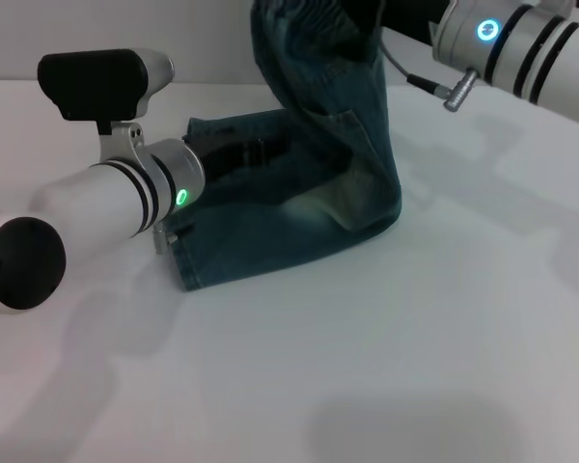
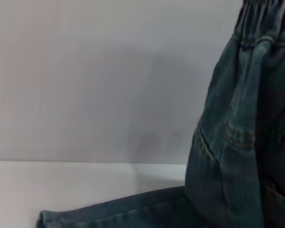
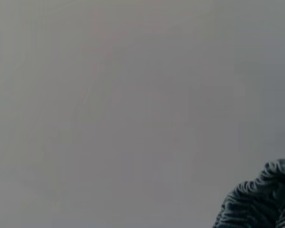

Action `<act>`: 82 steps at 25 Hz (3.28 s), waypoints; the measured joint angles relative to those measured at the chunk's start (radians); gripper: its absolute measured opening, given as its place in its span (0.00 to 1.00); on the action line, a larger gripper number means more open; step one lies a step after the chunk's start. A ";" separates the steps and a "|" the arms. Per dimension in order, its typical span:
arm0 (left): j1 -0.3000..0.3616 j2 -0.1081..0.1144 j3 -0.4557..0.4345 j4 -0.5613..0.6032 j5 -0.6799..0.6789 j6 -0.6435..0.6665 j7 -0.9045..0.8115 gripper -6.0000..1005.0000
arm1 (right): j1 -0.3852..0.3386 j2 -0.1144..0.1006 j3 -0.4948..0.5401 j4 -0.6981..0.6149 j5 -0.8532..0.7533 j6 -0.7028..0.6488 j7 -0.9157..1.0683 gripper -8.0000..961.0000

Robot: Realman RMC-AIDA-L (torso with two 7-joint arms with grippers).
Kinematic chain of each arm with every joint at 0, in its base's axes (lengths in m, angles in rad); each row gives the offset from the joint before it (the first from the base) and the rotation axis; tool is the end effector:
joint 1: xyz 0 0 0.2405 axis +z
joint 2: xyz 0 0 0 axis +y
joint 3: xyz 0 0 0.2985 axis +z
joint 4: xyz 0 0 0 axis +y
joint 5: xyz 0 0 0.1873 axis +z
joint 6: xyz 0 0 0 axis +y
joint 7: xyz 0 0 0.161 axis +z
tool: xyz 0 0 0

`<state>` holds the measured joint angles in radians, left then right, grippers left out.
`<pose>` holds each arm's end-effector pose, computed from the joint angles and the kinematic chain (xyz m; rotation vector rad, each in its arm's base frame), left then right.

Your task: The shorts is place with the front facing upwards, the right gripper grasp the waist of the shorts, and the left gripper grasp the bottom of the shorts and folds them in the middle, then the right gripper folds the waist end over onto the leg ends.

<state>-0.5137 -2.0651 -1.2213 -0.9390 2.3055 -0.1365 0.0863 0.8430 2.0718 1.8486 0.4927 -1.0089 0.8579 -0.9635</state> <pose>-0.2278 0.4147 -0.0991 -2.0129 -1.0836 -0.4826 0.1306 0.4718 -0.0518 -2.0184 1.6941 1.3642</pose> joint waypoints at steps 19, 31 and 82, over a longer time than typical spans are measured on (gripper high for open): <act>0.030 0.007 -0.053 0.033 0.007 -0.046 0.009 0.81 | -0.017 0.004 -0.154 0.006 0.085 -0.011 0.012 0.08; 0.102 0.008 -0.229 0.047 0.009 0.005 0.132 0.81 | -0.024 0.004 -0.178 0.003 0.086 -0.011 0.012 0.07; 0.131 0.005 -0.250 0.053 0.009 0.185 0.176 0.81 | -0.108 0.004 -0.307 0.000 0.117 -0.027 -0.162 0.69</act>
<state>-0.3831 -2.0605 -1.4718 -0.8861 2.3147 0.0489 0.2623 0.7351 2.0762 1.5418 0.4925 -0.8923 0.8307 -1.1251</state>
